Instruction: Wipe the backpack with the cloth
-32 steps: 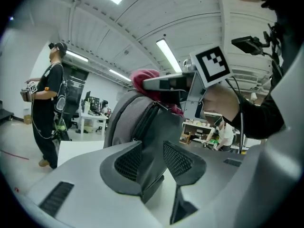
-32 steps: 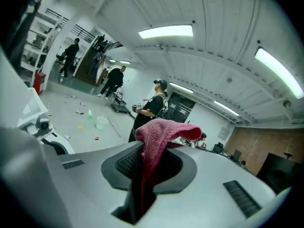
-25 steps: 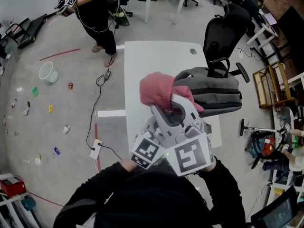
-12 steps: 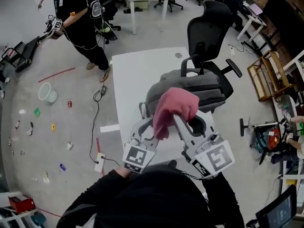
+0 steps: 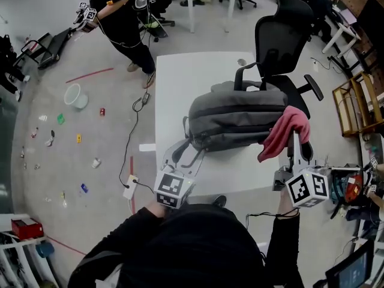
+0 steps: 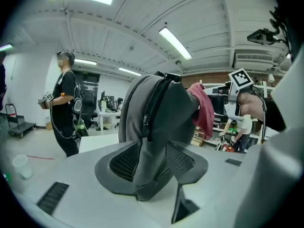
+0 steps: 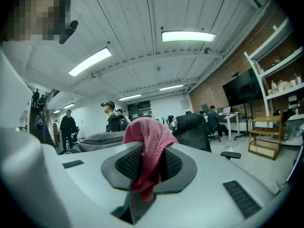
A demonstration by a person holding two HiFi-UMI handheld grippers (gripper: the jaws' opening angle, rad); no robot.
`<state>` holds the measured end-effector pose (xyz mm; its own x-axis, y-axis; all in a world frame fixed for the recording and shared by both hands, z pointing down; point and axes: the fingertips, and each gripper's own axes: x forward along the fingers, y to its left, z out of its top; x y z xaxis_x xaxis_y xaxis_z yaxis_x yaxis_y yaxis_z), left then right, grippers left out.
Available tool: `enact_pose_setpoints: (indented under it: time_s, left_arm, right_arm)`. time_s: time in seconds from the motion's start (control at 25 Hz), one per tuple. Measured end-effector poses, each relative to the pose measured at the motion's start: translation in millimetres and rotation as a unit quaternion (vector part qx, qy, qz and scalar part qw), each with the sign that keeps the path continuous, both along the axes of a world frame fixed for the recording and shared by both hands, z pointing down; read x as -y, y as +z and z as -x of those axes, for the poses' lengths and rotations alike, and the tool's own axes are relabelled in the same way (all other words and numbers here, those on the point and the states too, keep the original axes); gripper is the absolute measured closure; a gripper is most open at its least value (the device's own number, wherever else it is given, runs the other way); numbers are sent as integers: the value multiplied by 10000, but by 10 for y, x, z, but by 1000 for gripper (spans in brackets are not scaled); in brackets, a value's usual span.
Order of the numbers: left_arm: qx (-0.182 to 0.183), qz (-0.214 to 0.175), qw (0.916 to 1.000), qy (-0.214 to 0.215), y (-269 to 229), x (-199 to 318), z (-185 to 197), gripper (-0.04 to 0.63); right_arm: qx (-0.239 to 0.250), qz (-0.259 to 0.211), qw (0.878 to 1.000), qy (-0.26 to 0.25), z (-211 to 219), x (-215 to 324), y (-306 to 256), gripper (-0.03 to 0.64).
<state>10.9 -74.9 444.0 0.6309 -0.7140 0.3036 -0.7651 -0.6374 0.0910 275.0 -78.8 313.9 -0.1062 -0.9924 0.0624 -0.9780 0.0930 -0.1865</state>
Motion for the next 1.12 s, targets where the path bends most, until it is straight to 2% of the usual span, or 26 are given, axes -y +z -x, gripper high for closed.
enact_pose_setpoints:
  time_s: [0.12, 0.24, 0.36, 0.44, 0.48, 0.52, 0.6, 0.84, 0.88, 0.96, 1.12]
  left_arm:
    - [-174, 9, 9998, -76, -74, 19, 29, 417]
    - [-294, -376, 9988, 82, -395, 6, 4, 417]
    - [-135, -1097, 9928, 459, -780, -59, -9, 417]
    - [161, -1745, 9818, 734, -1030, -129, -10, 417]
    - [236, -1937, 9772, 836, -1113, -144, -12, 417]
    - [220, -1996, 9753, 924, -1160, -134, -14, 417]
    - [71, -1855, 9763, 1108, -1164, -62, -12, 417]
    - [-92, -1710, 9723, 1593, -1230, 65, 12, 426]
    - [-66, -1751, 9703, 1664, -1243, 49, 19, 432]
    - [77, -1869, 9666, 1751, -1265, 33, 32, 509]
    - [397, -2030, 9645, 1638, -1297, 134, 67, 531]
  right_arm:
    - [113, 19, 9995, 297, -227, -74, 55, 551]
    - [157, -10, 9982, 574, -321, -203, 124, 551]
    - [225, 93, 9967, 777, -254, -267, 278, 551]
    - [288, 191, 9970, 699, -63, -248, 378, 551]
    - [314, 211, 9972, 643, 63, -228, 403, 551]
    - [327, 213, 9975, 584, 205, -203, 409, 551]
    - [299, 222, 9986, 383, 524, -148, 402, 551]
    - [75, 451, 9975, -539, 1448, -105, 526, 551]
    - [62, 468, 9967, -660, 1583, -120, 556, 551]
    - [17, 506, 9943, -939, 1854, -122, 603, 551]
    - [-107, 700, 9864, -1485, 2286, -90, 696, 551]
